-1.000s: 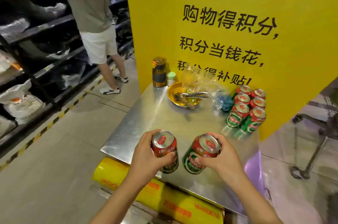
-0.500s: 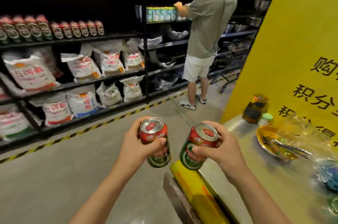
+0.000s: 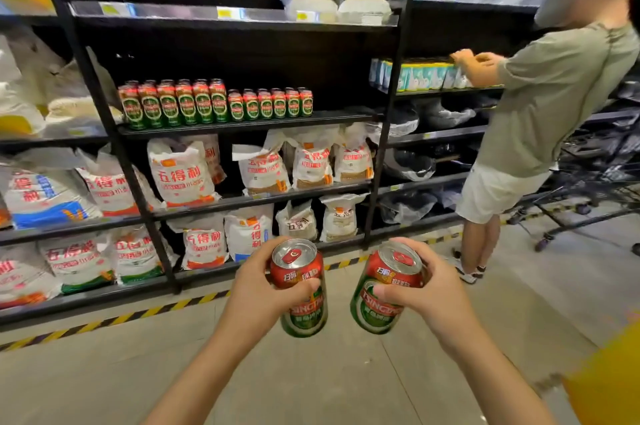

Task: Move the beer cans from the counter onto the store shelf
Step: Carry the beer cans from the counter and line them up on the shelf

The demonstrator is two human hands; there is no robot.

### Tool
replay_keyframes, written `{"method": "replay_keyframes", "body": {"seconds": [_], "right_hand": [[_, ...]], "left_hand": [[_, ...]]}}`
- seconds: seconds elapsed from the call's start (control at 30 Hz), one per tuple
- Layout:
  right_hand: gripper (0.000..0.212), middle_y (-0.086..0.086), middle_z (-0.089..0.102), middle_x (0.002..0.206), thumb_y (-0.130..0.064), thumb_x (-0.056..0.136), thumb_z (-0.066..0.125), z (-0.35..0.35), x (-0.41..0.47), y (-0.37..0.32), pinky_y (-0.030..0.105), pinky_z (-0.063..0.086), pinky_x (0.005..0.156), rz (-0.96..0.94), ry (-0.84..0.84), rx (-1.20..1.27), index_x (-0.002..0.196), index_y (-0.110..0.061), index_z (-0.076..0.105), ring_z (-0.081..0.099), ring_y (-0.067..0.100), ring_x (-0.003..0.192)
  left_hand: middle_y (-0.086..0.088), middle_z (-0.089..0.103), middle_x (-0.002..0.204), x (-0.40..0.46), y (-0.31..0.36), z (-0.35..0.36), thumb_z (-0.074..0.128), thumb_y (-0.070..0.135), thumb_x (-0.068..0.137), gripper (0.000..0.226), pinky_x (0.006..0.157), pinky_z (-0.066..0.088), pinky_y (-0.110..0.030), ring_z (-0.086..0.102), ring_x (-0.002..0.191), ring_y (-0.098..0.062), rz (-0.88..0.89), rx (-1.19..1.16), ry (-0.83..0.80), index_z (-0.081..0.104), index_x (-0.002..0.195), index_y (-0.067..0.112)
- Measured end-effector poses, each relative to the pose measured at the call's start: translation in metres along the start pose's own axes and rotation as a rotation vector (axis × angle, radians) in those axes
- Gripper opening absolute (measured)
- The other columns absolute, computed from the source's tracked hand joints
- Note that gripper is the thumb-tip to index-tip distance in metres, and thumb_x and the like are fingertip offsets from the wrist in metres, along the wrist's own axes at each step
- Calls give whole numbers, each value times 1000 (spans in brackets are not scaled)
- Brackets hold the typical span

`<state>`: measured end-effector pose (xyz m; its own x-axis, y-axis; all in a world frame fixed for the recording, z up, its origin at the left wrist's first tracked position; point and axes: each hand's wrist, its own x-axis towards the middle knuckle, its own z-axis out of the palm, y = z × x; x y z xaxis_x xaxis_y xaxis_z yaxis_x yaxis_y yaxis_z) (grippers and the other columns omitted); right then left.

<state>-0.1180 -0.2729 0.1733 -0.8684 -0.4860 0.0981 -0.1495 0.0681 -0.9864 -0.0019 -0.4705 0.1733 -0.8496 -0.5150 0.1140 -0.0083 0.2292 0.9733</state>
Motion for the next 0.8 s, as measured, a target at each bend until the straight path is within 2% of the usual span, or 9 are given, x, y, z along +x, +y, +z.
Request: {"method": "replay_keyframes", "body": {"seconds": [0.2,0.33,0.43,0.57,0.8], "right_hand": [[61,-12,70,95,-19,44,82,23,98,-1,22,53,66,12,29,-37,101,-33,63,68,7,86],[68,-12,70,96,-28,38,84,29,178,7,24,53,69,24,13,-77,102,-34,62,67,7,86],[66,-11,71,96,-23,43,85,34,248,15,26,53,71,17,-17,-97,104,-33,62,67,7,87],[61,-6,70,98,-5,57,86,34,350,22,26,53,70,1,-74,-94,107,-30,61,67,11,90],[65,-2,66,108,-5,58,85,47,508,31,32,55,80,6,-146,-51,113,-27,59,65,15,97]], "left_hand": [[18,58,105,110,-7,-23,80,19,67,52,69,48,-17,58,96,-3,-2,0,-34,51,102,45],[18,57,107,191,-17,-21,80,22,67,55,71,47,-16,56,97,-2,9,22,-29,50,109,40],[16,58,109,258,-26,-17,80,22,68,56,71,47,-16,57,98,-3,13,30,-14,52,114,36],[17,59,104,348,-31,-13,80,20,69,48,68,46,-14,58,94,-1,19,13,31,53,102,41],[11,63,106,480,-46,-25,81,20,68,49,71,50,-17,61,94,-3,9,68,137,56,105,39]]}}
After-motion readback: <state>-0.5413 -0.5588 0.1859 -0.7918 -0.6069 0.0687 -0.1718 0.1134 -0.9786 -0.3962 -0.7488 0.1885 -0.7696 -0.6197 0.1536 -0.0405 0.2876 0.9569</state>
